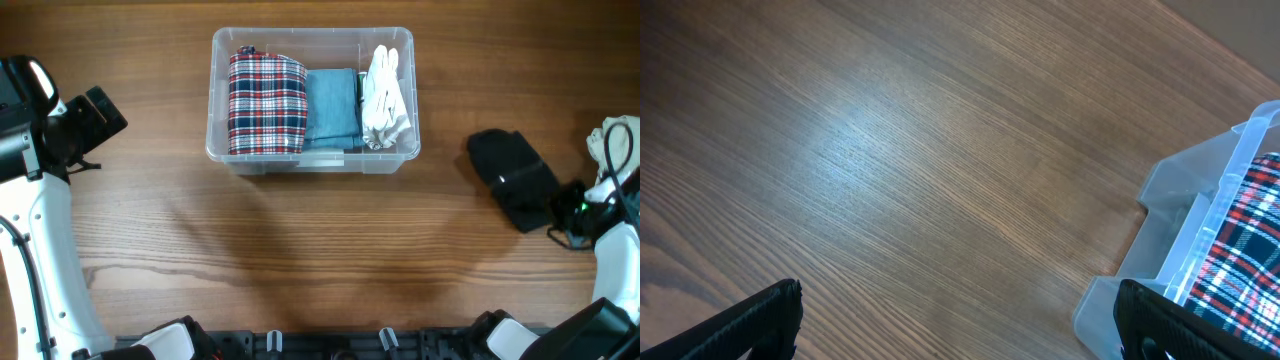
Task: Pack container
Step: 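Grasp the black garment with the right gripper and lift it, then carry the black garment into the box between plaid and white items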
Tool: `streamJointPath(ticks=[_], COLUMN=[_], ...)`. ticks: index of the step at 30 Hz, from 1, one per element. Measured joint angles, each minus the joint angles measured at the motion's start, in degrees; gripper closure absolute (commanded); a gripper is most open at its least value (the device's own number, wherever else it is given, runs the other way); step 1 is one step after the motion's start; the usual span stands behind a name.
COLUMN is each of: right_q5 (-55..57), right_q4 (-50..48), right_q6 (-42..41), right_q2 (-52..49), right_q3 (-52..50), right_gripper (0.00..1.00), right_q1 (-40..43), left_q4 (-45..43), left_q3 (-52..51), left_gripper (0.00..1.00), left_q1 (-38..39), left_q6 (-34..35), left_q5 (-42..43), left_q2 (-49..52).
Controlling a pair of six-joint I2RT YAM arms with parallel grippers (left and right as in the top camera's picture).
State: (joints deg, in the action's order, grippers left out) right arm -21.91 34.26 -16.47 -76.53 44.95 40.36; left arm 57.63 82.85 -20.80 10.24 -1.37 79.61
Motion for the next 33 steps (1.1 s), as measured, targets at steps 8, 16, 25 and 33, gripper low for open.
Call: streamJointPath(ticks=[8,16,25,33], right_q5=[-4.00,-2.21,17.42,50.29], right_q4=[1.64,0.55,-11.32,-18.95], right_q6=[4.94,-10.49,-27.43,-36.33], right_q2=[1.01,2.05,3.74,-8.94], right_q3=[15.04,33.55,37.44,37.62], right_gripper=[0.96,0.96,0.96,0.96], right_q1=[-14.38,-22.60,-48.63,-73.09], left_q4=[0.00,0.02,0.02,0.00], left_q3=[0.00,0.00,0.00,0.00], left_gripper=[0.00,0.00,0.00,0.00], left_q1=[0.00,0.00,0.00,0.00], left_q6=[0.00,0.00,0.00,0.00], left_q5=[0.00,0.00,0.00,0.00], left_q2=[0.00,0.00,0.00,0.00])
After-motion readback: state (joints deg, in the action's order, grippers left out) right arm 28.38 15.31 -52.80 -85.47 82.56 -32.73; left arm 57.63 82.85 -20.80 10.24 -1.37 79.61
